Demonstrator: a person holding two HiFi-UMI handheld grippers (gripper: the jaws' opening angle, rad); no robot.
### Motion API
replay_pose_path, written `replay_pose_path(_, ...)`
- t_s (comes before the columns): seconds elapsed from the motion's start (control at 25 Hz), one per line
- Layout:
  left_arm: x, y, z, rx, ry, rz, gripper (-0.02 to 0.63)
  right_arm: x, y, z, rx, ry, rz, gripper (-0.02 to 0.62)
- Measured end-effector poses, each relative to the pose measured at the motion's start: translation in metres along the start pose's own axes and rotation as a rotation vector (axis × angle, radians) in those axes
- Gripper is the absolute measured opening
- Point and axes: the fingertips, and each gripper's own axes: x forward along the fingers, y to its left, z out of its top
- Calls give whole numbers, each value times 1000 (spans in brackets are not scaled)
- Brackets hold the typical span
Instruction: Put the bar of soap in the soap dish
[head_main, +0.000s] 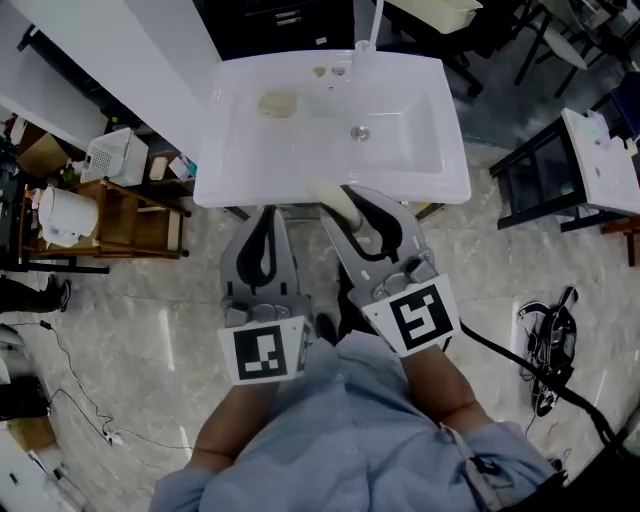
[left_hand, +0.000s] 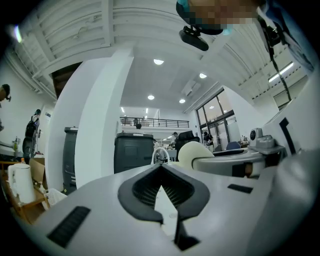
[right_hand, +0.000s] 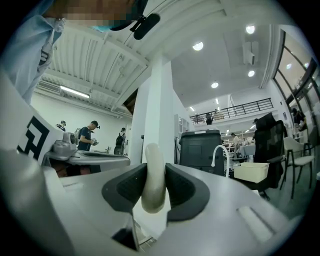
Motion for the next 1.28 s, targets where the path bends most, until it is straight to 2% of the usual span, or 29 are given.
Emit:
replay_pose_path(0.32, 91, 22, 7, 43, 11, 73, 6, 69, -70, -8, 32, 14, 64, 109)
replay_pose_path(0.6, 137, 31, 21, 59, -13, 136, 6, 111, -112, 1, 18, -11, 122, 109)
replay_pose_path(0.92, 165, 53, 22, 50, -21, 182, 6, 148, -130, 0, -3, 0, 157, 109)
replay_pose_path(1.28, 213, 99, 3, 5, -11, 155, 6, 207, -144, -24, -9, 54, 142, 109)
